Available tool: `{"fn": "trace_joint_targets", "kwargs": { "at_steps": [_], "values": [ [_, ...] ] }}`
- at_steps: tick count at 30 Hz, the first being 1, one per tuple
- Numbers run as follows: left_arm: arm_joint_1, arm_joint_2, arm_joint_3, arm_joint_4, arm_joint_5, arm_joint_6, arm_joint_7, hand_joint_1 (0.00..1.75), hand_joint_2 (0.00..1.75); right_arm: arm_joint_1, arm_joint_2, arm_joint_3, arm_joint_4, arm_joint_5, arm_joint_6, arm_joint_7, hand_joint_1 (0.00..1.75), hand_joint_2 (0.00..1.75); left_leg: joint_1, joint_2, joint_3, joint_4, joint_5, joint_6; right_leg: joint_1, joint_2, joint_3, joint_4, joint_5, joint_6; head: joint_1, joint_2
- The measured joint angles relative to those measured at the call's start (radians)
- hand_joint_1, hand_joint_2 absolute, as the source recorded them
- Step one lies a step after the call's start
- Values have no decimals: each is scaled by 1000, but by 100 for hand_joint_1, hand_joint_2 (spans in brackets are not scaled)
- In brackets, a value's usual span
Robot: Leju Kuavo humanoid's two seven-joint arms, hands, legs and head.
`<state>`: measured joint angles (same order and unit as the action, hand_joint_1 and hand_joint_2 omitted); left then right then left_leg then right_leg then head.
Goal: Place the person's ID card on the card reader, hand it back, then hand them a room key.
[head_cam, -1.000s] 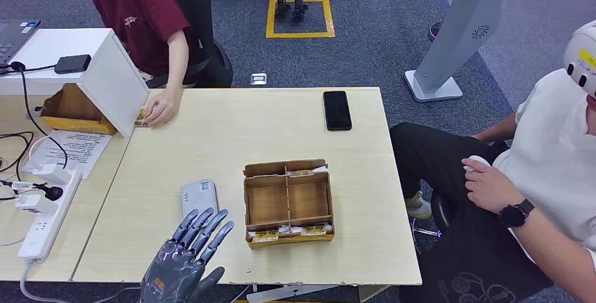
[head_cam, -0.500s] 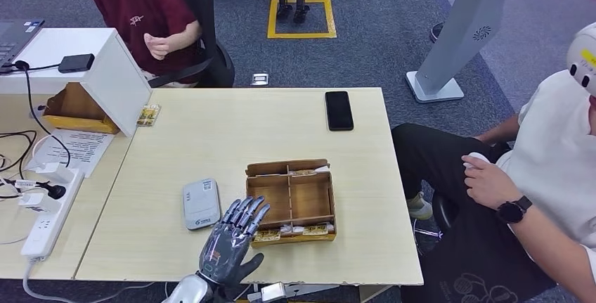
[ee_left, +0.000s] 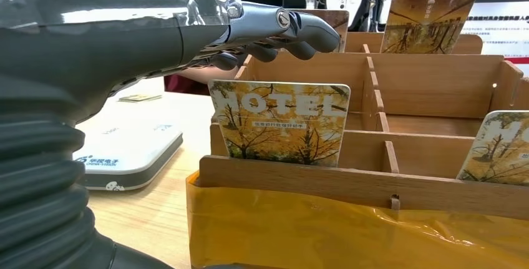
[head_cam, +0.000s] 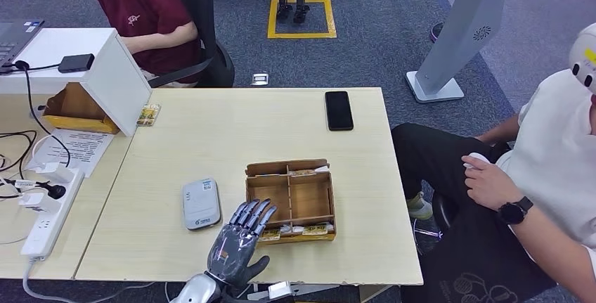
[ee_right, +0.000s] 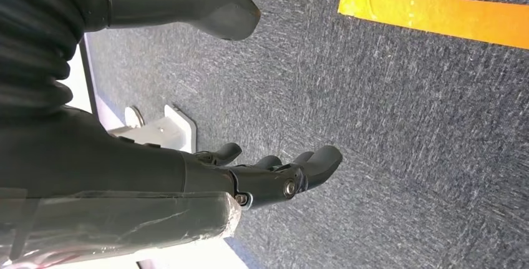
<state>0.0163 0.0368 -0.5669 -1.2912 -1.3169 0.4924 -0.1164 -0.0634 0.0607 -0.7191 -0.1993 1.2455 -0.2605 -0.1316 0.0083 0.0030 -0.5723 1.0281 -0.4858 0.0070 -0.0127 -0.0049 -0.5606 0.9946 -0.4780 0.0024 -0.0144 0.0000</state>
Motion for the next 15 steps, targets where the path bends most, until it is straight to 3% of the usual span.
{"fn": "trace_joint_targets", "kwargs": {
  "at_steps": [15],
  "values": [
    [-2, -3, 0, 10, 0, 0, 0, 0, 175, 0, 0, 0, 0, 0, 0, 0, 0, 175, 0, 0, 0, 0, 0, 0, 0, 0, 0, 0, 0, 0, 0, 0]
  ]
}}
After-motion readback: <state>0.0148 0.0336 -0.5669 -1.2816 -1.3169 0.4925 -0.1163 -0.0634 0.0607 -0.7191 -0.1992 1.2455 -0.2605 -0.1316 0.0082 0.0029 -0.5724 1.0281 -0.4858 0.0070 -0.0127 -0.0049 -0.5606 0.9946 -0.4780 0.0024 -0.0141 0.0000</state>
